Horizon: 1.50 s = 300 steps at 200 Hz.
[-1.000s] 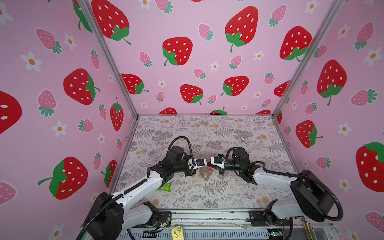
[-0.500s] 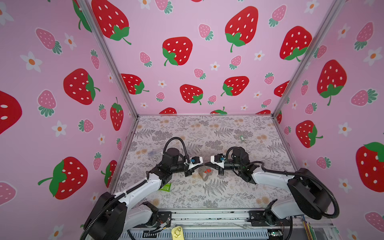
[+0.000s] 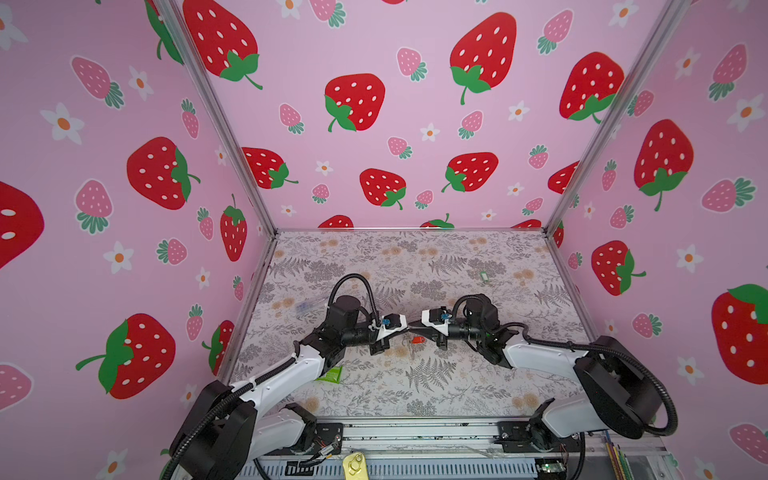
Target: Put the keys on the keyring
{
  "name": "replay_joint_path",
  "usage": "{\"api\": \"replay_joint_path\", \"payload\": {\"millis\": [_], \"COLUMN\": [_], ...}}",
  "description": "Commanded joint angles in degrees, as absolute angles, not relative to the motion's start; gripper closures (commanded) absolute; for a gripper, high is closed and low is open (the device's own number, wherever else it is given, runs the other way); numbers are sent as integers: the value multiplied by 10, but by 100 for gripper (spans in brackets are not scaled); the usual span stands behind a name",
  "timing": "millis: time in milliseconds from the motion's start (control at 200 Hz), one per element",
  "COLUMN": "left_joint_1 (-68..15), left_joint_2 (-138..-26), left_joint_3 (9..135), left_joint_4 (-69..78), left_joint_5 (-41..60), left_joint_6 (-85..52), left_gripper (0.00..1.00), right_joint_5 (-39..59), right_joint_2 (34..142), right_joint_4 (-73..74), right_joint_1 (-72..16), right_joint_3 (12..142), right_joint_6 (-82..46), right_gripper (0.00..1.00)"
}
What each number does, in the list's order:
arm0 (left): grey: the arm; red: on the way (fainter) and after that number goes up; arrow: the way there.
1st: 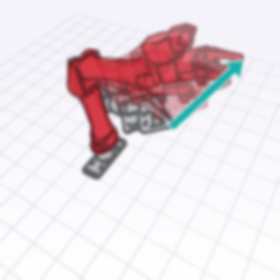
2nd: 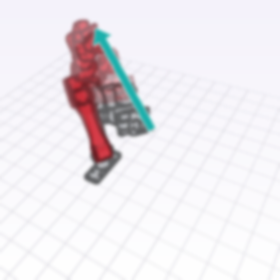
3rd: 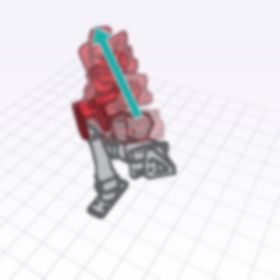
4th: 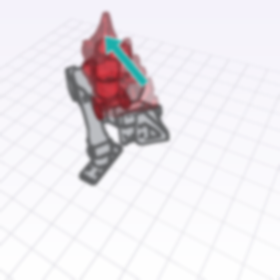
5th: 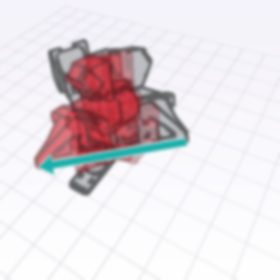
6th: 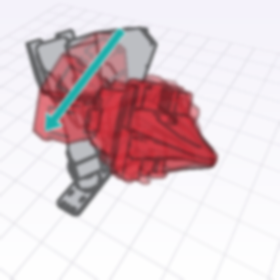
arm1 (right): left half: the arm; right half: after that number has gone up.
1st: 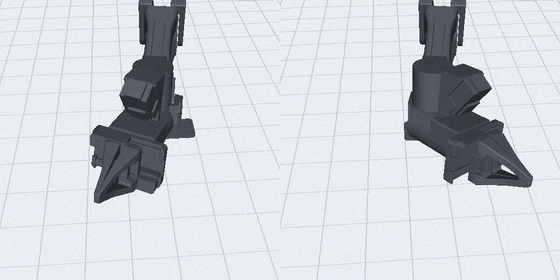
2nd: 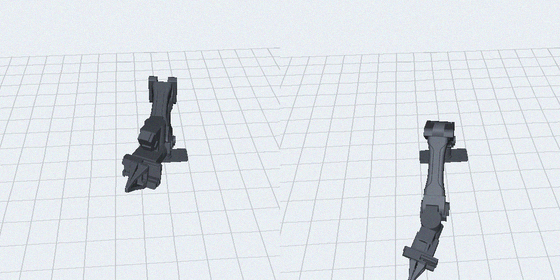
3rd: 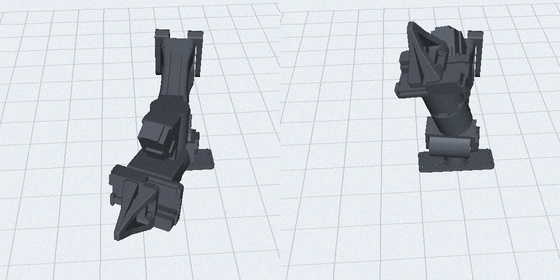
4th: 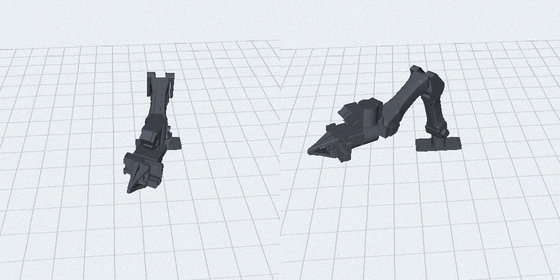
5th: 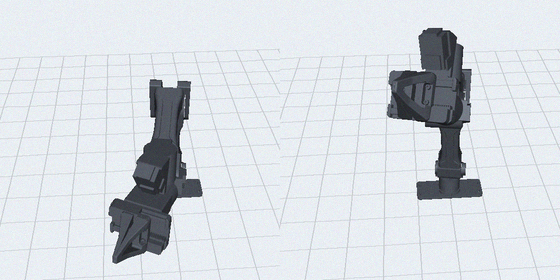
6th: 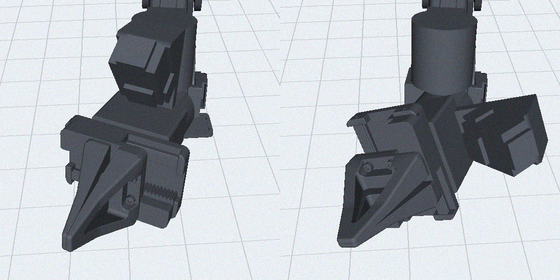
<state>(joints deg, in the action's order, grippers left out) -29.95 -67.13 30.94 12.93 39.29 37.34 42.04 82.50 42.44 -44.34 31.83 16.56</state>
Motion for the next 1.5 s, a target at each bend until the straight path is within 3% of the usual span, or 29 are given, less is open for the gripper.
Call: {"api": "replay_joint_path", "payload": {"millis": [0, 230, 480, 1496], "left_joint_1": [-311, -364, -400, -436], "left_joint_2": [-647, -646, -649, -629], "left_joint_3": [353, 390, 393, 331], "left_joint_4": [63, -11, 3, 125], "left_joint_5": [352, 230, 146, 116], "left_joint_6": [432, 525, 576, 667], "left_gripper": [100, 100, 100, 100], "right_joint_5": [398, 398, 408, 390], "right_joint_2": [787, 762, 758, 764], "right_joint_4": [421, 317, 323, 327], "right_joint_1": [-430, -420, -422, -435], "right_joint_3": [303, 316, 310, 313], "right_joint_6": [184, 242, 230, 237], "right_gripper": [77, 78, 80, 82]}}
